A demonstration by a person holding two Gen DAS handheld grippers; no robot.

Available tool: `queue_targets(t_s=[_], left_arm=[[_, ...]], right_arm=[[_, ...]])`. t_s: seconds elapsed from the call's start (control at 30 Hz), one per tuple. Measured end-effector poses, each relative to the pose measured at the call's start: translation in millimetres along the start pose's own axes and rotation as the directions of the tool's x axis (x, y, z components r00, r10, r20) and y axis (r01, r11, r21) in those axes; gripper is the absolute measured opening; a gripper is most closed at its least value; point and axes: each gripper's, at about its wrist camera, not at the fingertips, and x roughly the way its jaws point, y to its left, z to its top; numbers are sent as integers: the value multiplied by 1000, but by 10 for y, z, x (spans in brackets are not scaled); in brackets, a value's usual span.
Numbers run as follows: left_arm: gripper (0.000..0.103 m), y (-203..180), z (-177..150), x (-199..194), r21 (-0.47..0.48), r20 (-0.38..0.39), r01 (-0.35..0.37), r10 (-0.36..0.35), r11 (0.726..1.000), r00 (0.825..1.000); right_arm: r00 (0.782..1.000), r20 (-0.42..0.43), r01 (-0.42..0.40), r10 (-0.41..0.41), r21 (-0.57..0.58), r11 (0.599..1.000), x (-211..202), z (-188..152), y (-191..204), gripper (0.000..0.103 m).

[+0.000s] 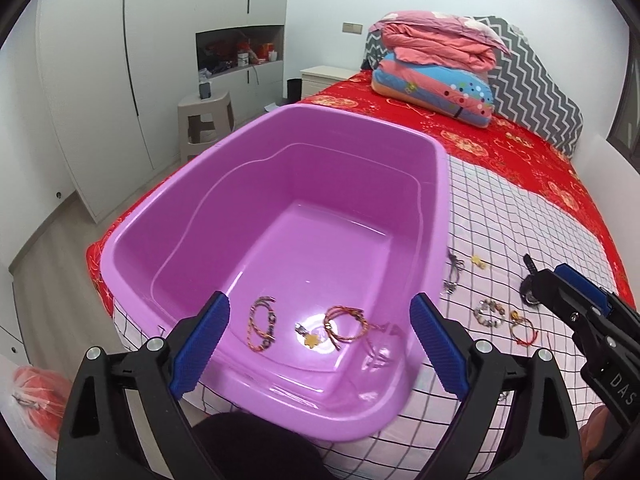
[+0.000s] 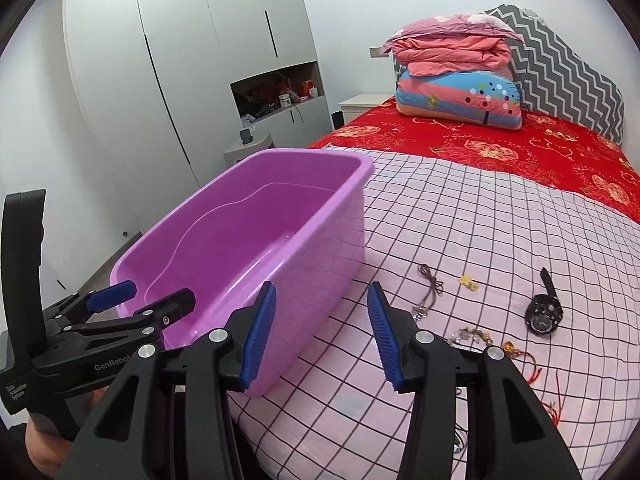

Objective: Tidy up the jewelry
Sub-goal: 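Withdraw both open tools from the basin back over the bed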

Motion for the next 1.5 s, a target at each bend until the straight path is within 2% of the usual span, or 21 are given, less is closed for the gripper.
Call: queue_targets(t_s=[0.3,0.67,1.03,1.27,1.5], left_arm=[[92,-316,-101,-118,46,3,33,-33,998,999],[96,-788,-323,-160,119,-25,94,-92,988,995],[96,-1294,-745,16,195,-100,166,-149,967,984],[96,-1615,-1090,216,244,-183,217,-175,945,967],[96,-1777,-1312,422,232,-244,247,-190,941,951]], right_arm=[[999,12,45,-46,31,999,-258,-250,-245,50],[990,-30,143,-141,93,985,-464,-675,-706,58],[971,-120,223,-205,164,961,-607,-1291,-1213,59],[961,-169,250,-217,211,945,-645,-1632,-1488,59],[948,-199,301,-250,291,908,-701,-1884,-1844,59]])
